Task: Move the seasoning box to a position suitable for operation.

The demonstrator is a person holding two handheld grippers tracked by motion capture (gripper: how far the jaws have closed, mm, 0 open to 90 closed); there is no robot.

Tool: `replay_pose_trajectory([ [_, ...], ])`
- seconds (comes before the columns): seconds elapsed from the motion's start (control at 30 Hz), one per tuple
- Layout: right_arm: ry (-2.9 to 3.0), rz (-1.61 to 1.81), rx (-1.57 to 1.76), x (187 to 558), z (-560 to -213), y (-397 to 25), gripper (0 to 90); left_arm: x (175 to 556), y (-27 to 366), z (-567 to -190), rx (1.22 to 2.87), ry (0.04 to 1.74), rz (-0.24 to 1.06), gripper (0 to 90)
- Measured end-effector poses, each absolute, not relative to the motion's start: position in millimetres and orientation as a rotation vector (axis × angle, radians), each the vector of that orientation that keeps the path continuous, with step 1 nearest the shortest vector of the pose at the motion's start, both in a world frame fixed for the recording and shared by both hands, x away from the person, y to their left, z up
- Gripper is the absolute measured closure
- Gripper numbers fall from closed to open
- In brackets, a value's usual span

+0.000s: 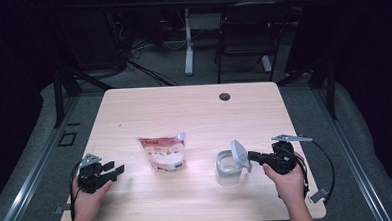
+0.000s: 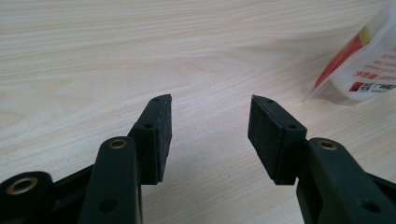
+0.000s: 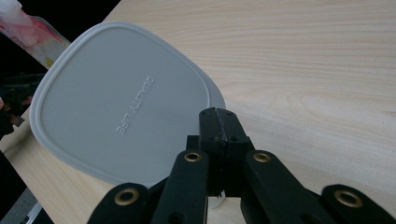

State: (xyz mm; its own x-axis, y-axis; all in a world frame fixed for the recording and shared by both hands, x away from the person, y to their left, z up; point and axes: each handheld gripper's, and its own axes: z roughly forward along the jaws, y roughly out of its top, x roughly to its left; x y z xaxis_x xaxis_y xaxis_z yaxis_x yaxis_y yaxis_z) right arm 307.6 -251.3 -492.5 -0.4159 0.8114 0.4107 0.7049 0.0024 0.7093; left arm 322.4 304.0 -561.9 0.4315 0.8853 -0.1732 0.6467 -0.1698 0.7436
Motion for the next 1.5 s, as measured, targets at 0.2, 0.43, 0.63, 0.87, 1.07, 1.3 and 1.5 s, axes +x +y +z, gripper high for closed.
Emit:
replay_pose_trajectory([
  [0.2, 2.137, 1.401, 1.637, 308, -494, -252, 90.0, 323, 304, -563, 1.894, 1.298, 0.393, 49.7],
  [0.43, 2.142, 1.377, 1.652, 309, -498, -252, 89.6, 323, 304, -562, 1.895, 1.297, 0.393, 49.7],
  [0.63, 2.139, 1.398, 1.675, 311, -502, -255, 87.9, 322, 304, -562, 1.903, 1.297, 0.386, 49.7],
  [0.87, 2.146, 1.387, 1.684, 312, -506, -256, 85.9, 323, 304, -562, 1.896, 1.296, 0.392, 49.7],
  [1.07, 2.145, 1.367, 1.675, 311, -508, -256, 84.1, 322, 304, -562, 1.899, 1.297, 0.390, 49.7],
  [1.3, 2.117, 1.327, 1.653, 307, -512, -259, 77.5, 321, 304, -561, 1.892, 1.294, 0.398, 49.8],
  [1.5, 2.094, 1.298, 1.650, 301, -516, -265, 76.5, 323, 304, -562, 1.885, 1.301, 0.395, 49.8],
])
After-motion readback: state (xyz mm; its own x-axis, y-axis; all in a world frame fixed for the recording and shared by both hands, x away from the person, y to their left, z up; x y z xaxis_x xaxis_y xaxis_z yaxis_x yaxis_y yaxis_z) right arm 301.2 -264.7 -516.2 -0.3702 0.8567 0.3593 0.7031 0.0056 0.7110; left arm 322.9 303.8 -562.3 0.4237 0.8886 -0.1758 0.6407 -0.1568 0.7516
